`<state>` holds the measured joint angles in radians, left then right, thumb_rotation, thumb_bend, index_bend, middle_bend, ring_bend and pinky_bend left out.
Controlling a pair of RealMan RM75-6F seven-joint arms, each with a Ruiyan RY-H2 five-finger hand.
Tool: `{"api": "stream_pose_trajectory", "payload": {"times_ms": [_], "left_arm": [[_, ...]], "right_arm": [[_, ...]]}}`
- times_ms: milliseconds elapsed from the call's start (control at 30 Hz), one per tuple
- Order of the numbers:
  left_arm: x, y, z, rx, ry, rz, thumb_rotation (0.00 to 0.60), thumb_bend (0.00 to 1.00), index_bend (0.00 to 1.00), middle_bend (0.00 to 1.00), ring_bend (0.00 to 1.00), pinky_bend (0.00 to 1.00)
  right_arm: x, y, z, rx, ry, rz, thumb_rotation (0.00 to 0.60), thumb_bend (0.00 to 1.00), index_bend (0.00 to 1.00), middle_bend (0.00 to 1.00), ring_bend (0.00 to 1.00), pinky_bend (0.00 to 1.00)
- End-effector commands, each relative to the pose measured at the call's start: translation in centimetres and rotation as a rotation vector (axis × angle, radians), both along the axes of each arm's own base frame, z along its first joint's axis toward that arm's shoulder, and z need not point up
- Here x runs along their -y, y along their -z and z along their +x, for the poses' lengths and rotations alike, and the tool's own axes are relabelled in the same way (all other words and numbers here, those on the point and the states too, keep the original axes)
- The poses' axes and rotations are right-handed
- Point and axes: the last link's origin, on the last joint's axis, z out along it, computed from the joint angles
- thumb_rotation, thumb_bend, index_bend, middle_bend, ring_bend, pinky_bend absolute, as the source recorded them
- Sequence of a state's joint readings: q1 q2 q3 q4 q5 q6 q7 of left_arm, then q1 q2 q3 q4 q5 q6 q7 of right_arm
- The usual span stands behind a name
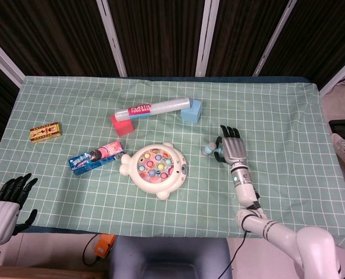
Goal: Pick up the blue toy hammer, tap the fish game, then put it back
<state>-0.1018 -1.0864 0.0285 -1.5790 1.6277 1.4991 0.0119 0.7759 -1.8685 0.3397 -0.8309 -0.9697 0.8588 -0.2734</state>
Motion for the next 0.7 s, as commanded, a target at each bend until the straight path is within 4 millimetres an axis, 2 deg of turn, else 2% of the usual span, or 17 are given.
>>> {"api": "stream_pose_trajectory", "payload": {"times_ms": [33,367,467,533,700], "left_arm": [[0.01,-0.01,-0.02,0.000,-0.001,0.000,0.600,0.40,0.00,0.00,0.00,0.09],[0.05,-0.06,0.00,0.002,0.001,0.002,0.600,0.40,0.00,0.00,0.00,0.09],[0.04,-0.08,0.00,0.002,0.000,0.002,0.600,0.40,0.00,0.00,0.00,0.09],[0.05,-0.10,0.00,0.002,0.000,0.003,0.600,0.40,0.00,0.00,0.00,0.09],[0.07,-0.12,0.01,0.003,0.001,0.004,0.600,0.40,0.00,0.00,0.00,0.09]], "right_arm": [[0.02,0.04,-0.03,-0.001,0.001,0.000,0.600,0.52,0.64,0.17,0.00,0.00],[0.04,0.14,-0.12,-0.005,0.001,-0.006,0.600,0.54,0.67,0.20,0.00,0.00],[0.07,0.19,-0.16,-0.011,0.003,-0.010,0.600,0.54,0.69,0.23,0.04,0.00],[0.07,0.25,-0.16,-0.017,0.002,-0.015,0.600,0.55,0.71,0.28,0.10,0.05],[0.07,0.36,-0.23,-0.027,0.002,-0.018,0.600,0.55,0.73,0.40,0.31,0.27]]}}
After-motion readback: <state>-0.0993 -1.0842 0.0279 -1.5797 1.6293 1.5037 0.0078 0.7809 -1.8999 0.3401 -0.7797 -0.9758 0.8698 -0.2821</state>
